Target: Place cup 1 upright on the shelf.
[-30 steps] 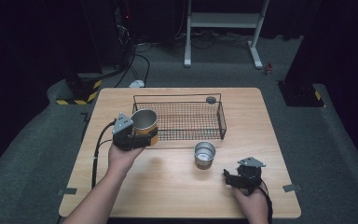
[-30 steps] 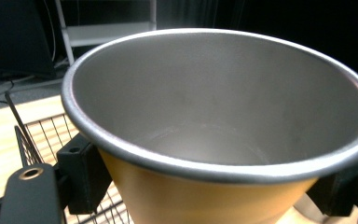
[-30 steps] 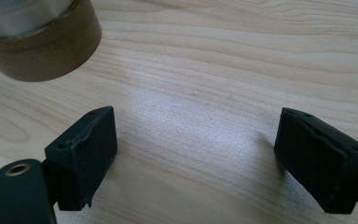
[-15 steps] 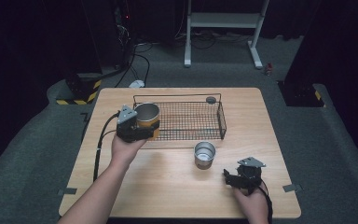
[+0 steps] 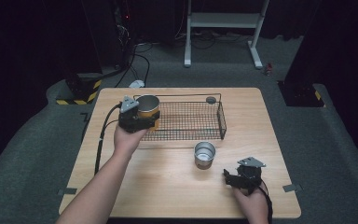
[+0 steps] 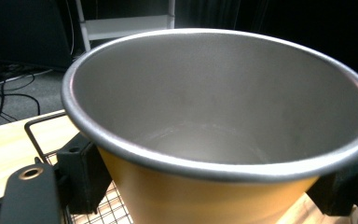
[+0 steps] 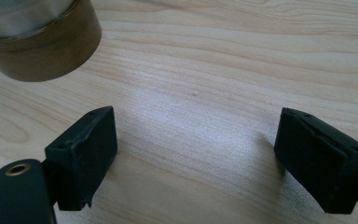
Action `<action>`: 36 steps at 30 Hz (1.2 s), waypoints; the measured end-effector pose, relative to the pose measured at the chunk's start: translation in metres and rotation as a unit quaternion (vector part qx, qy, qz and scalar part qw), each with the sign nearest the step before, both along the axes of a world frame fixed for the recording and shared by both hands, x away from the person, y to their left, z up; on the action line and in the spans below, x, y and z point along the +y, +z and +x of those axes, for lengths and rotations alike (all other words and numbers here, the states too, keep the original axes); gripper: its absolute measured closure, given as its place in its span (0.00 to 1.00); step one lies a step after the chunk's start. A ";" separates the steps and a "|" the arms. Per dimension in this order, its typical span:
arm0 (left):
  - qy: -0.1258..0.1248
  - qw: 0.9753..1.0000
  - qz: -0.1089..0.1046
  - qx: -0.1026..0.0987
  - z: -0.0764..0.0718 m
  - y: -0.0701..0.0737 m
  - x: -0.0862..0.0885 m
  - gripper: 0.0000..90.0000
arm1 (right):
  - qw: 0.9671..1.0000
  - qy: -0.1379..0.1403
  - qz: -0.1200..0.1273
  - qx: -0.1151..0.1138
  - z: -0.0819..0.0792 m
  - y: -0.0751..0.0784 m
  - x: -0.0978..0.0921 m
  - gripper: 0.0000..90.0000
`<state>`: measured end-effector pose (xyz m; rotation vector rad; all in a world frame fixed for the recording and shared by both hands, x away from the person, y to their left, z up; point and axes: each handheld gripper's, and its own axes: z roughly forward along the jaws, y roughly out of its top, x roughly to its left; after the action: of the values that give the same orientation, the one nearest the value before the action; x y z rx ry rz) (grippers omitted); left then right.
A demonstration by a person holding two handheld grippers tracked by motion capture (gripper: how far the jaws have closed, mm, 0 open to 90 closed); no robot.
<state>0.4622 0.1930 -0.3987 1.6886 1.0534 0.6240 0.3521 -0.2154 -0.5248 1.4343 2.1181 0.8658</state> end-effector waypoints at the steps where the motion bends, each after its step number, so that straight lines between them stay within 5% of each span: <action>1: 0.003 1.000 -0.006 0.002 0.002 -0.001 0.000 0.18 | 1.000 0.002 -0.002 -0.001 0.000 0.000 0.000 0.14; 10: 0.011 1.000 -0.007 0.013 0.017 -0.010 -0.003 0.18 | 1.000 0.001 -0.001 -0.001 0.000 0.000 0.000 0.14; 22: -0.005 1.000 -0.001 0.005 0.030 -0.001 -0.017 0.18 | 1.000 -0.001 0.000 0.000 0.000 0.000 0.000 0.14; 36: 0.010 0.998 0.002 0.056 0.042 -0.019 -0.021 0.18 | 1.000 0.003 0.001 0.001 0.000 0.000 0.000 0.15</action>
<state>0.5043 0.1716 -0.4177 1.7345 1.1505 0.5498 0.3519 -0.2151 -0.5247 1.4327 2.1243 0.8690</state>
